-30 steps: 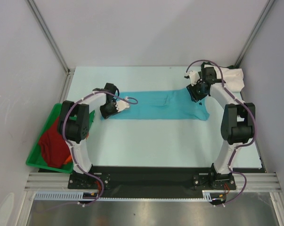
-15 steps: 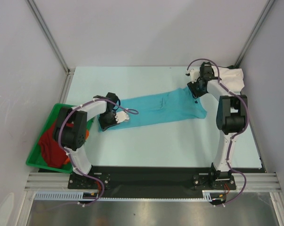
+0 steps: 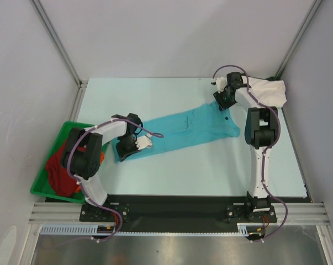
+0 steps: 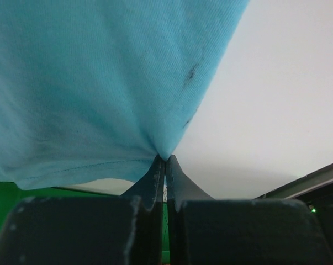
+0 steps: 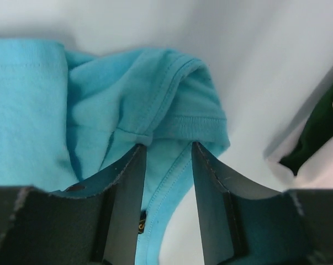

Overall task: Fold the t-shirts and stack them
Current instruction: Fold the tshirt

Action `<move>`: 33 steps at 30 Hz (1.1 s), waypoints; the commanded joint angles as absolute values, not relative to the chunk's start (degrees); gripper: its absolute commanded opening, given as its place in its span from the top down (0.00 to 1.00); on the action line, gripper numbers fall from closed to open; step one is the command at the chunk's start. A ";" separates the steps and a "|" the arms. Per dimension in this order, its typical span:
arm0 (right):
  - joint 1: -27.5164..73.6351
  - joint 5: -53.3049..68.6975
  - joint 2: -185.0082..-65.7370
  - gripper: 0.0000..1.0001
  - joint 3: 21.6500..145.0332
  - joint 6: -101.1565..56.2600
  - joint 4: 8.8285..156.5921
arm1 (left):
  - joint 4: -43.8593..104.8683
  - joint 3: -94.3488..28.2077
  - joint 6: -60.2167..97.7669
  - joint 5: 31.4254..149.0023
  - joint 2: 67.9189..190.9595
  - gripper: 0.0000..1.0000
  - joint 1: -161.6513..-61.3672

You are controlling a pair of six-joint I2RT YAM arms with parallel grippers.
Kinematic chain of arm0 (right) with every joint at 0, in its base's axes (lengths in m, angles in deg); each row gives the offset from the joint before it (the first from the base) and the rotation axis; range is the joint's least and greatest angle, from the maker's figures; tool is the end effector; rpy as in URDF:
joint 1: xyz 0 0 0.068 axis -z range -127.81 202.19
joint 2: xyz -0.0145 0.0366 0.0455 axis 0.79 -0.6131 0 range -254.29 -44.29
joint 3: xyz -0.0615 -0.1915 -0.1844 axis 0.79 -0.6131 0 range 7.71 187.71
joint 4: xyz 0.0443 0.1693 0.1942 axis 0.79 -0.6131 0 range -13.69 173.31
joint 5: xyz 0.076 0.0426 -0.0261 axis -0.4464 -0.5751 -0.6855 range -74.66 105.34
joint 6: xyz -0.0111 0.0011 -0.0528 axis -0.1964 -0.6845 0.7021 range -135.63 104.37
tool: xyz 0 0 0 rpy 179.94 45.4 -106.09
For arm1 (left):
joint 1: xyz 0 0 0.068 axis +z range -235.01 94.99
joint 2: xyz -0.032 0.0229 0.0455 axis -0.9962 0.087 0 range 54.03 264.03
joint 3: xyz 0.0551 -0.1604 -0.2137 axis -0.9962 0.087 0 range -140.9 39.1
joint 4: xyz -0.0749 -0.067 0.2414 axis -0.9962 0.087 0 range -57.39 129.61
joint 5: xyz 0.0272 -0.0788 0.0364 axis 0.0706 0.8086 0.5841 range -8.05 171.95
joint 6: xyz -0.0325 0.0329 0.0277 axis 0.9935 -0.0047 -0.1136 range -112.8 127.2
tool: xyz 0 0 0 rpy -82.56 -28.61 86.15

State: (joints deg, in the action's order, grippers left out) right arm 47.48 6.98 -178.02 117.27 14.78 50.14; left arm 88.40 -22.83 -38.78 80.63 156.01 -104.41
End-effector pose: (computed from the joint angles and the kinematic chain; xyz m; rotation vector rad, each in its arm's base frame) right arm 0.5075 0.0469 0.1668 -0.8229 2.4191 0.0154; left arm 0.2736 -0.0956 0.1510 -1.6417 -2.5550 0.0015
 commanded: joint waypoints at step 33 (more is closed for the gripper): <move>43.22 5.23 -205.22 0.53 159.05 8.54 54.73 | 97.30 -28.84 -28.05 91.09 159.41 1.00 -119.19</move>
